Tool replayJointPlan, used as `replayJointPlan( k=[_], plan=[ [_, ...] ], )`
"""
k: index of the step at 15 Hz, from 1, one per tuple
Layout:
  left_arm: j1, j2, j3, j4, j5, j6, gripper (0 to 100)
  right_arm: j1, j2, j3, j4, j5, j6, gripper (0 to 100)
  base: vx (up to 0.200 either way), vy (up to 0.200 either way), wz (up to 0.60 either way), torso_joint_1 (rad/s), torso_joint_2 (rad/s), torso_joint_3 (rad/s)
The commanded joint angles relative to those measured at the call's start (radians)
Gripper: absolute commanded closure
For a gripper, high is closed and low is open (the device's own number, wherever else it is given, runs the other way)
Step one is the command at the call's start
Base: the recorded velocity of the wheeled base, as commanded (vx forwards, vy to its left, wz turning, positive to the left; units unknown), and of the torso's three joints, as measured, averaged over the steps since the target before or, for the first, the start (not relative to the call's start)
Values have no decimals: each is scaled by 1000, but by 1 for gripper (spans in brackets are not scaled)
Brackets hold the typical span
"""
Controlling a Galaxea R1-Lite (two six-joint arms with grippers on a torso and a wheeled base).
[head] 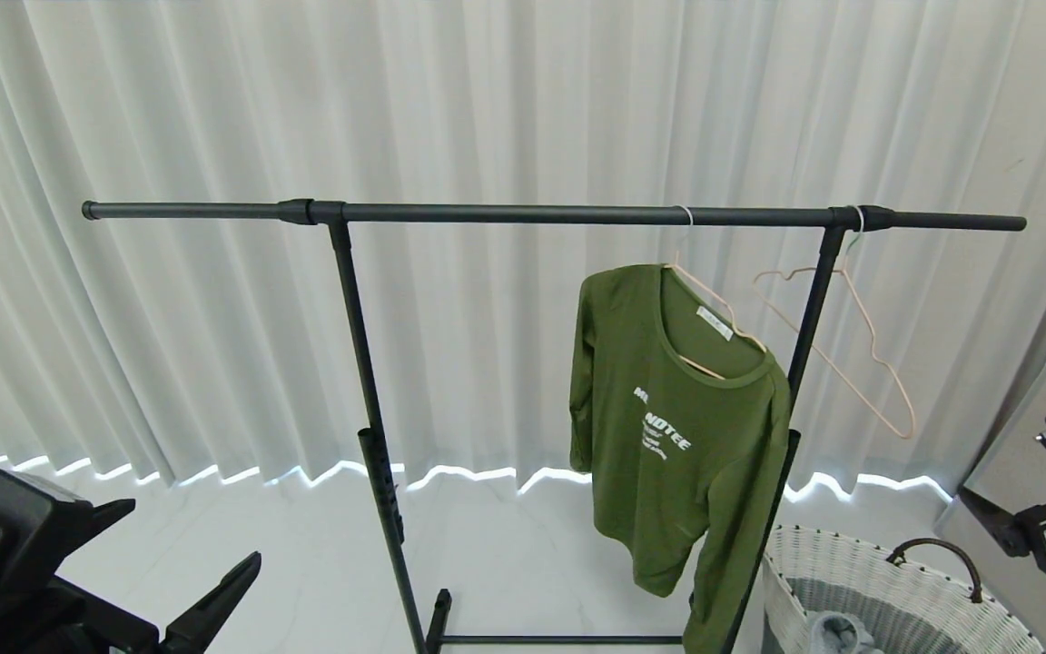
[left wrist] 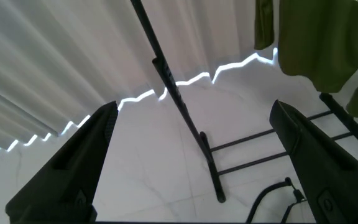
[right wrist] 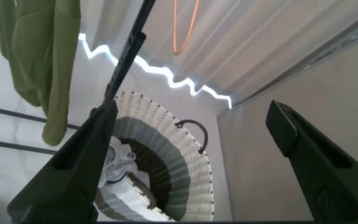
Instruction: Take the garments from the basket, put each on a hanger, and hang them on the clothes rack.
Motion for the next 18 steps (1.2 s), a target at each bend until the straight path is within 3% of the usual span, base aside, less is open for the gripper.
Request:
replayJointPlan(
  k=[1,12,18],
  plan=[
    [1,-1,5,1,0,0,0,0,2,0,2,0,-1,0,0,0,0,-100,222,115],
    [8,-59,64,1,6,0,0,-25,5,4,2,0,-1,0,0,0,0,-240,473,225],
    [98,-75,61,1,20,3,0,-25,2,17,3,0,-6,0,0,0,0,-249,444,204]
  ],
)
